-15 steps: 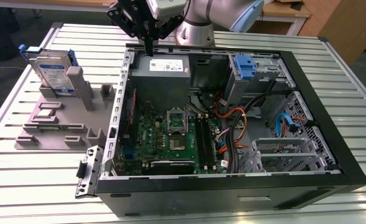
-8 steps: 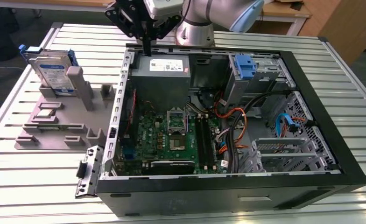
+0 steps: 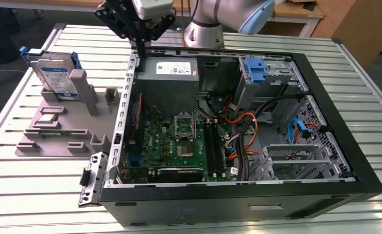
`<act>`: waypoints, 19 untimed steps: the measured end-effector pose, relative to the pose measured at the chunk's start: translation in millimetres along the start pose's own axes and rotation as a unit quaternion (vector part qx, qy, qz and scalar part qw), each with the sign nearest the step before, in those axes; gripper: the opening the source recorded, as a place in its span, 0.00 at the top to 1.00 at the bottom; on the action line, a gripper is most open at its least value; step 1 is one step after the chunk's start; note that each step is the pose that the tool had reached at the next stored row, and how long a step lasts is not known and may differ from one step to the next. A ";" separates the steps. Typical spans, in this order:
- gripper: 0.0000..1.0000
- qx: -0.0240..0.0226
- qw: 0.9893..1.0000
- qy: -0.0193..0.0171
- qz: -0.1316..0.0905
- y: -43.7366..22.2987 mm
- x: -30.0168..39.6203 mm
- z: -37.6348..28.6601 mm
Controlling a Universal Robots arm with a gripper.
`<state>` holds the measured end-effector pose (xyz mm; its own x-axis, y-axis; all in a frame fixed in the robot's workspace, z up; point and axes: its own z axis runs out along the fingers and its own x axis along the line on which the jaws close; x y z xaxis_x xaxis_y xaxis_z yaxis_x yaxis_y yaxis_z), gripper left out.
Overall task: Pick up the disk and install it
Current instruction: 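Reach for the disk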
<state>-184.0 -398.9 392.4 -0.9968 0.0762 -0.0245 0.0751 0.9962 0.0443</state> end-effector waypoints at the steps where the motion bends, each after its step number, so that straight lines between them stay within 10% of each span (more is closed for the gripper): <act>1: 0.89 0.000 1.000 0.000 0.000 -0.3 3.4 0.0; 19: 0.89 0.000 1.000 0.000 0.000 -4.1 54.4 -1.1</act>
<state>-238.6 -399.0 392.1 -0.9968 0.0761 -0.0246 0.0750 0.9962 0.0443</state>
